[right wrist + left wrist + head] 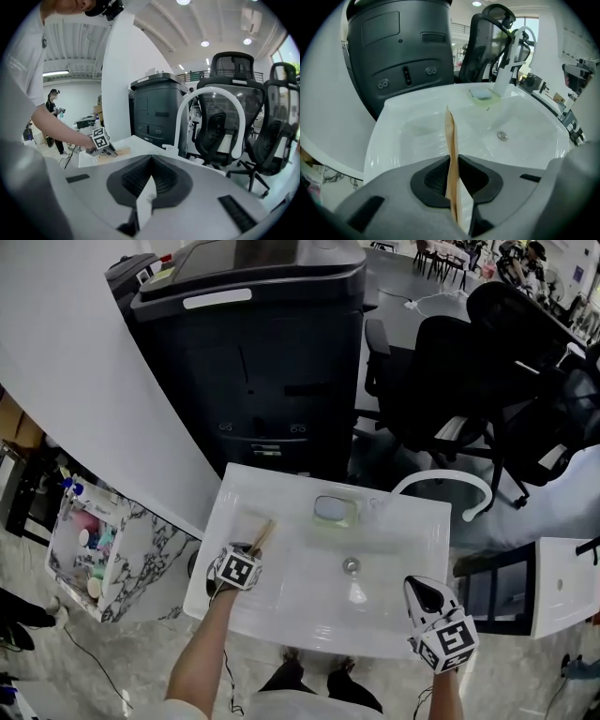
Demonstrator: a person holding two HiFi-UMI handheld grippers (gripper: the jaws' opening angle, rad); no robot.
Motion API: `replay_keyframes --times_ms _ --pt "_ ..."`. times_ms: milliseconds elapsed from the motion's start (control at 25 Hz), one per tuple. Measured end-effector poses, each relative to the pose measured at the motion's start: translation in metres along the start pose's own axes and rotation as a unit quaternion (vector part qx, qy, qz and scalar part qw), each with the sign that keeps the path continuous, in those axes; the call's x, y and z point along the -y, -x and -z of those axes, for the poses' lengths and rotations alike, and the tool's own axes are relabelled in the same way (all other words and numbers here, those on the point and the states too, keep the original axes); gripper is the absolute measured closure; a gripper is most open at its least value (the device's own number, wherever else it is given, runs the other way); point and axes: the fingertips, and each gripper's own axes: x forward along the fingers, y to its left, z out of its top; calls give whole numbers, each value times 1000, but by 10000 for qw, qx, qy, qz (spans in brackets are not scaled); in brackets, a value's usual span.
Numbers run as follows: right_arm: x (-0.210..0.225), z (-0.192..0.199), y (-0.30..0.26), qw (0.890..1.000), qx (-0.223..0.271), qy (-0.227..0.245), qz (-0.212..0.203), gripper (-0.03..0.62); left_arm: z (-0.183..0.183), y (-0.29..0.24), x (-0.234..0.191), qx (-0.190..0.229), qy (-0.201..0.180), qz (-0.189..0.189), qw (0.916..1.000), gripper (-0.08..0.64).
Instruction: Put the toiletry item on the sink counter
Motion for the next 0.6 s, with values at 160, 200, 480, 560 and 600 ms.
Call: replay_keyframes --times_ms 160,200,480,560,600 --pt "7 8 -2 9999 -81 -74 13 595 12 -22 2 -342 31 100 9994 515" --pt "9 9 -3 9999 -93 -81 15 595 15 -25 2 -416 32 124 9991 512" --pt "12 14 -7 9998 -154 -131 19 595 15 -33 -7 -497 -45 95 9987 381" --pt "12 14 -7 9998 -144 -135 22 595 16 -34 -7 -494 -122 92 9987 331" --pt "12 14 -7 9998 -137 -140 29 595 14 -33 -8 -466 -137 84 9988 318"
